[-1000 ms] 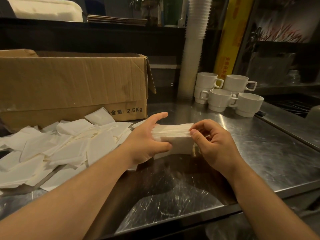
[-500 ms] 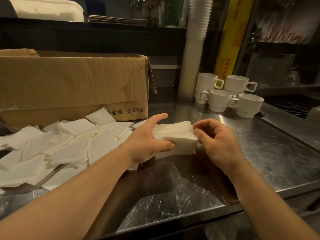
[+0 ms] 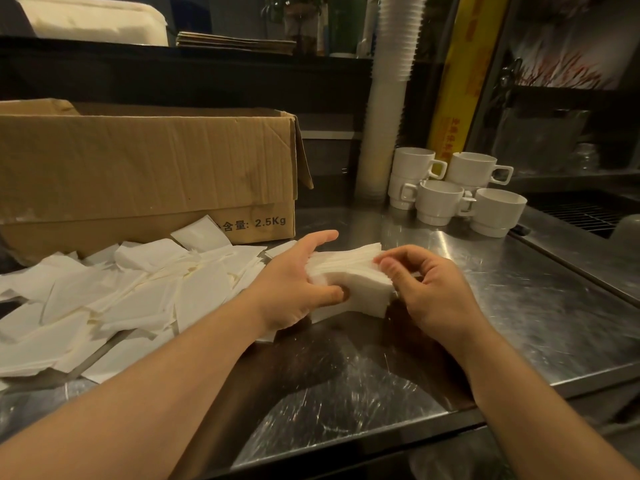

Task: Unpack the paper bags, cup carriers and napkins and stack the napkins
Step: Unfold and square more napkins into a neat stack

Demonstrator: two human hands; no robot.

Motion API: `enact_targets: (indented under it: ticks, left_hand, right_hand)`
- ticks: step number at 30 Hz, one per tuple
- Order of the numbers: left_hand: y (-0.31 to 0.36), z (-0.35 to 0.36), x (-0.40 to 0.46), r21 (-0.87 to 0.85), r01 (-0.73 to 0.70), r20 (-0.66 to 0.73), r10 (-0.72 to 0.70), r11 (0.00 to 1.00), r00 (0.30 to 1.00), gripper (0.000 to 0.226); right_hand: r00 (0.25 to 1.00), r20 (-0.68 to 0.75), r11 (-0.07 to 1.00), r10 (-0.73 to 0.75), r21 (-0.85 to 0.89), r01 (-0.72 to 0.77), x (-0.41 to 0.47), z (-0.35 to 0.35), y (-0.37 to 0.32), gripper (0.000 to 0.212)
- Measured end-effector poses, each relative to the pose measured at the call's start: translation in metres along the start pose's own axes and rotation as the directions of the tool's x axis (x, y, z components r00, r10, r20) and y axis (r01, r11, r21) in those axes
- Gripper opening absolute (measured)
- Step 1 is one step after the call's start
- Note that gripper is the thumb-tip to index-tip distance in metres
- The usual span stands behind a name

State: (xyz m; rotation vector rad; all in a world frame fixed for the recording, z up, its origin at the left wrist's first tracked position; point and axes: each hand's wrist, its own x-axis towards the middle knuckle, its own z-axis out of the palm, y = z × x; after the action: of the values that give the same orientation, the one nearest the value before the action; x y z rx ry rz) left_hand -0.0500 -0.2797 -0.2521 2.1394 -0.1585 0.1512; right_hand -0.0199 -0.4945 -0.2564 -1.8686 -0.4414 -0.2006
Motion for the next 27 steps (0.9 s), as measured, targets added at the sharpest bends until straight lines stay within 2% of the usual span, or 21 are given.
enact_targets:
  ticks: [1, 3, 5, 6, 7, 10, 11, 12, 15, 16, 18, 21, 23, 27]
  left_hand:
    - [0.0, 0.0, 0.0, -0.002, -0.009, -0.007, 0.009, 1.0, 1.0, 0.084]
    - [0.0, 0.0, -0.001, -0.021, -0.033, -0.01, 0.033, 0.999, 0.999, 0.083]
    - [-0.001, 0.0, -0.002, -0.048, -0.06, 0.006, 0.06, 0.997, 0.998, 0.085]
    - [-0.003, 0.0, -0.002, -0.059, -0.061, 0.022, 0.062, 0.996, 0.998, 0.088]
    - [-0.003, -0.001, -0.001, -0.065, -0.047, 0.04, 0.05, 0.997, 0.998, 0.091]
    - [-0.004, -0.005, 0.002, -0.02, 0.031, 0.081, -0.029, 0.999, 0.996, 0.103]
    - [-0.004, -0.005, 0.002, 0.002, 0.047, 0.092, -0.047, 0.999, 0.995, 0.105]
    - [-0.004, -0.005, 0.003, 0.012, 0.051, 0.105, -0.052, 0.999, 0.993, 0.106]
    - [-0.002, -0.004, 0.001, -0.014, 0.036, 0.127, -0.034, 0.999, 0.991, 0.111]
    - [-0.002, -0.003, 0.0, -0.023, 0.03, 0.121, -0.027, 0.999, 0.992, 0.11]
    - [-0.002, -0.003, 0.0, -0.046, 0.016, 0.106, -0.011, 0.999, 0.994, 0.094]
    - [-0.003, -0.004, 0.0, -0.069, -0.012, 0.066, 0.016, 0.998, 0.998, 0.053]
    - [-0.002, -0.003, 0.0, -0.104, -0.01, 0.053, 0.016, 0.995, 0.998, 0.045]
    - [0.004, -0.001, 0.0, -0.391, -0.007, 0.022, 0.016, 0.92, 1.0, 0.046]
  right_hand:
    - [1.0, 0.019, 0.998, 0.011, 0.064, -0.013, 0.0, -0.001, -0.001, 0.021]
    - [0.992, 0.128, 0.99, 0.021, 0.139, -0.039, 0.0, -0.004, 0.001, 0.061]
    - [0.963, 0.27, 0.992, 0.015, 0.114, -0.048, -0.001, -0.004, 0.003, 0.097]
    - [0.949, 0.315, 0.994, 0.019, 0.095, -0.051, -0.001, -0.004, 0.004, 0.104]
    - [0.946, 0.322, 0.995, 0.027, 0.084, -0.057, -0.001, -0.003, 0.005, 0.101]
    - [0.97, 0.239, 0.998, 0.051, 0.031, -0.06, -0.002, -0.002, 0.002, 0.05]
    - [0.97, 0.239, 0.998, 0.053, 0.008, -0.056, -0.002, -0.002, 0.002, 0.043]
    - [0.963, 0.262, 0.998, 0.056, -0.008, -0.056, -0.001, -0.003, 0.002, 0.045]
    - [0.927, 0.366, 0.995, 0.076, -0.089, -0.046, -0.001, -0.004, 0.0, 0.068]
    - [0.924, 0.374, 0.993, 0.076, -0.108, -0.038, -0.001, -0.004, 0.0, 0.07]
    - [0.939, 0.341, 0.995, 0.049, -0.098, -0.017, -0.001, -0.003, -0.001, 0.057]
    - [0.972, 0.236, 0.998, 0.01, 0.054, -0.023, -0.004, -0.002, -0.005, 0.043]
    - [0.981, 0.193, 0.975, 0.003, 0.216, -0.046, -0.005, -0.005, -0.009, 0.047]
    - [0.974, 0.225, 0.928, 0.04, 0.352, -0.119, -0.006, -0.008, -0.015, 0.059]
